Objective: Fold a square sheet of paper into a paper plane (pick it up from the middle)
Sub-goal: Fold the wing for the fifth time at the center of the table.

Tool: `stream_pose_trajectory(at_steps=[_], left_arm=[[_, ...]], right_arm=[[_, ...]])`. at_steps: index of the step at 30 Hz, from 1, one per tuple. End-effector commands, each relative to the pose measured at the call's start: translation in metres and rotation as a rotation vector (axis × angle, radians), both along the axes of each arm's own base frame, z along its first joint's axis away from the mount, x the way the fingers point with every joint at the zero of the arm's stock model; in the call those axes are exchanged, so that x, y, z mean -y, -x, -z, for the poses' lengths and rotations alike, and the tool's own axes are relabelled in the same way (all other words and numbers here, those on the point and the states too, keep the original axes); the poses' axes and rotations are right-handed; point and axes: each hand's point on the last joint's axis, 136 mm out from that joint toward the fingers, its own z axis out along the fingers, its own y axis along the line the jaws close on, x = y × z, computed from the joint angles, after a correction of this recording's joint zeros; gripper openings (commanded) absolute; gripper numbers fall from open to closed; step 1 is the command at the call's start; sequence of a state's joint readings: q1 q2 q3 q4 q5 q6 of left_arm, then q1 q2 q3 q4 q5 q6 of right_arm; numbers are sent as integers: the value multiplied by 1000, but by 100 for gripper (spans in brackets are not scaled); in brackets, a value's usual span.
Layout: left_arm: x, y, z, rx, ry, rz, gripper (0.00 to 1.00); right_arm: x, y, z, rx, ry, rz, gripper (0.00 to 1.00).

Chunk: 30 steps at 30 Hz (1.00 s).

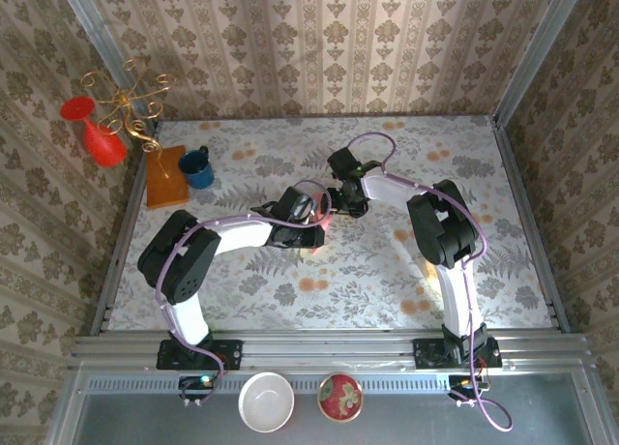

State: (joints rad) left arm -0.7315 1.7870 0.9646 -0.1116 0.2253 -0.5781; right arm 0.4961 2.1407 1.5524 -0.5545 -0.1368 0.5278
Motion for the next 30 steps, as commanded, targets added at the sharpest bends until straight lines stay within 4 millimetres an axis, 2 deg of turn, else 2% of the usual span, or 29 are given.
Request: stream_pose_trajectory(at_steps=[1,10,15,22,30], left_arm=[[-6,9,16,-46,-20,12,30],[-7,7,14,-119,140,-12,20],[-9,9,19,-158,152,-14,18],[-17,12,30,-203,113,-30,16],[-20,12,37,-231,93,-42,15]], right_arm=[[26,34,51,-169,122,19,54],[23,31,41,-163,30,18,54],[19,29,40,-166,-13,7,57],[17,25,29,-142,-63,-16,58],[36,31,45,-173,50,-5,52]])
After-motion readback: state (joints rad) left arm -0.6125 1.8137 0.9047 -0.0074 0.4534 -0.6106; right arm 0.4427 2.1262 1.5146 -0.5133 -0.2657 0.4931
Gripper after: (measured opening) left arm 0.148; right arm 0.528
